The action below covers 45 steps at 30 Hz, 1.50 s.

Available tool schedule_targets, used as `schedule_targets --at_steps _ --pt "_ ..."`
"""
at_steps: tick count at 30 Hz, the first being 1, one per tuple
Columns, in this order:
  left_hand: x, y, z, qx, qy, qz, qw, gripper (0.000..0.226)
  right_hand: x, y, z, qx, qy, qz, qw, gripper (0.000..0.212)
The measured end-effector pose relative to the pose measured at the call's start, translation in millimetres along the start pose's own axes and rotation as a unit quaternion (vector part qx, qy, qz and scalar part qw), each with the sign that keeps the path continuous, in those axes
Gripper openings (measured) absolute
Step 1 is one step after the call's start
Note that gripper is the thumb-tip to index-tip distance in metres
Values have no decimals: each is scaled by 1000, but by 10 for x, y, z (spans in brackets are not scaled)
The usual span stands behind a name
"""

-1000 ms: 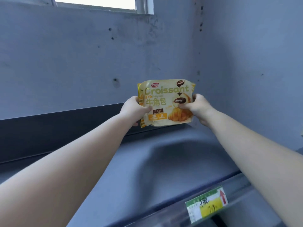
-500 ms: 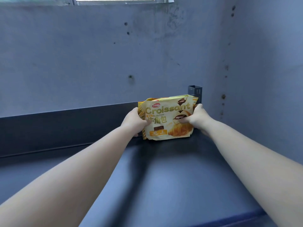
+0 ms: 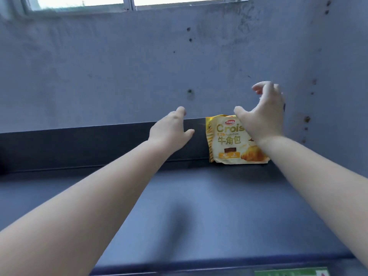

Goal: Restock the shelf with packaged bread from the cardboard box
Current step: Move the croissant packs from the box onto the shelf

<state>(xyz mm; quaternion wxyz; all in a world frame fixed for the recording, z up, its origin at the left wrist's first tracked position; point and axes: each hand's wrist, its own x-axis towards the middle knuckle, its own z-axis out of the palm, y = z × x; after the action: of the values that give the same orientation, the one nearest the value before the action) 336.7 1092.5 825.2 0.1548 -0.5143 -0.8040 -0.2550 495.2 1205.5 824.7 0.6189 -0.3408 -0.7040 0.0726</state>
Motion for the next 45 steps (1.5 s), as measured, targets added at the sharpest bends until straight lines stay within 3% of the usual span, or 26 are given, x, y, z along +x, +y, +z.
schedule_targets --at_steps 4,9,13,20,26,33,37,41,45 --pt "-285 -605 -590 148 29 2 989 31 -259 -881 374 11 -197 -117 973 23" --pt "-1087 -1626 -1388 299 37 -53 952 30 -964 -2203 954 9 -332 -262 906 23" --pt "-1919 -2412 -2028 359 26 -126 924 32 -1673 -3280 1345 29 -399 -334 854 27" --pt "-3425 -3558 -2862 407 19 -252 878 32 -3013 -4974 1574 137 -440 -407 788 24" --pt "-4692 -4437 -3098 382 1 -384 840 30 -4368 -5867 1725 214 -467 -458 725 26" --pt "-6122 -5441 -2851 320 -60 -557 764 29 -6200 -6482 2254 222 -600 -512 572 27" --pt "-6872 -5827 -2786 256 -63 -669 695 25 -7089 -6849 2573 205 -663 -541 476 23" --pt "-7682 -6155 -2706 194 -49 -766 611 23 -7946 -7230 2827 181 -712 -545 405 26" --pt "-8373 -6538 -2476 145 -68 -817 553 26 -8885 -7440 2889 154 -775 -510 340 25"
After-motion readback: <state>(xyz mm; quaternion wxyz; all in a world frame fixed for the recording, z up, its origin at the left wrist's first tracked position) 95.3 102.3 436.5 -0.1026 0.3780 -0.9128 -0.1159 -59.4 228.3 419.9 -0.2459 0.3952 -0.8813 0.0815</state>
